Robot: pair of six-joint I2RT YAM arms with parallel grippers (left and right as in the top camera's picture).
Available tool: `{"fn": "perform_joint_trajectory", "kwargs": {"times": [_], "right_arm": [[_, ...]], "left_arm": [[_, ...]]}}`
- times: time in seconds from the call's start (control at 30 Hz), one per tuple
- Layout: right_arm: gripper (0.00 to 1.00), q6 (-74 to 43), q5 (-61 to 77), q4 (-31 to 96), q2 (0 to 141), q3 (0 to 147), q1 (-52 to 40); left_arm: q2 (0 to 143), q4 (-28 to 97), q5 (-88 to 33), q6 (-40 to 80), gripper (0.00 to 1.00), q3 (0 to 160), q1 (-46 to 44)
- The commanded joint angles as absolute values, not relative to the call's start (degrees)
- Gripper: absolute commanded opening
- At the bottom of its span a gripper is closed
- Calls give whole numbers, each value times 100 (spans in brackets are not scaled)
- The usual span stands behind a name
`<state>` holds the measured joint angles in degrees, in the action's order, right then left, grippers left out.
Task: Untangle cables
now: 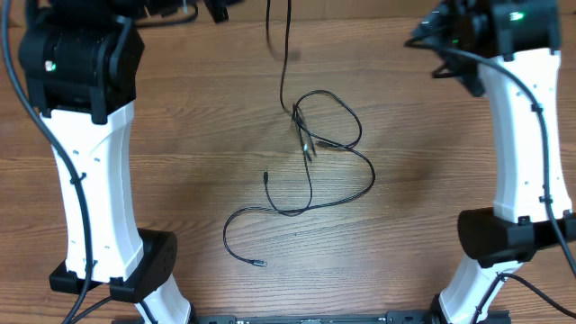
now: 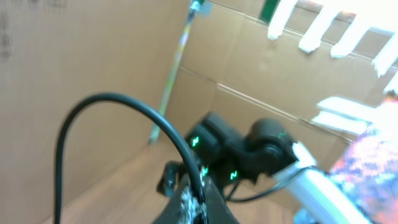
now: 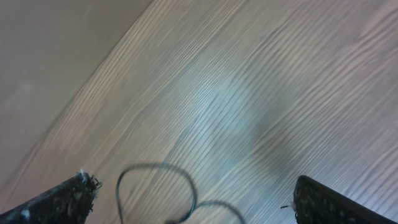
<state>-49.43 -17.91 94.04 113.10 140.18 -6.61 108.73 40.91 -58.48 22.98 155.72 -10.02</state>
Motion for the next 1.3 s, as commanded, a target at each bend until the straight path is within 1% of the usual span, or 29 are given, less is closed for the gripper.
{"fn": "perform_joint_trajectory", "kwargs": {"times": [0.0,0.17,0.3,0.43,0.63,0.9,1.1,1.2,1.27], "right_arm": [[100,-4921,-1968,9397,11308,14073,-403],[100,-4923,-1966,9397,11308,14073,-211],[100,-4921,-1964,9397,11308,14073,-207],[100,-4923,-1964,9397,11308,14073,-207],[100,-4923,-1964,9397,11308,14073,-207],[100,-4923,-1964,9397,11308,14073,-207],[100,-4923,-1964,9397,11308,14073,-207],[100,-4923,-1964,9397,11308,14073,-207],[100,-4923,-1964,9397,11308,14073,-207]], "left_arm": [[10796,3671,-5780,3494,4,15668,-1015],[10812,3673,-4683,3677,4,15635,-1017],[10862,3441,-3872,4451,4,15614,-1015],[10912,3273,-2926,4525,4,15611,-1037],[11255,3262,-2899,4571,4,15607,-1125],[12090,2954,-2045,4567,4,15607,-1085],[12816,2231,-1933,4759,4,15607,-1076],[13120,1778,-2058,5087,4,15607,-1072],[13290,1518,-2206,5078,4,15607,-1031]]}}
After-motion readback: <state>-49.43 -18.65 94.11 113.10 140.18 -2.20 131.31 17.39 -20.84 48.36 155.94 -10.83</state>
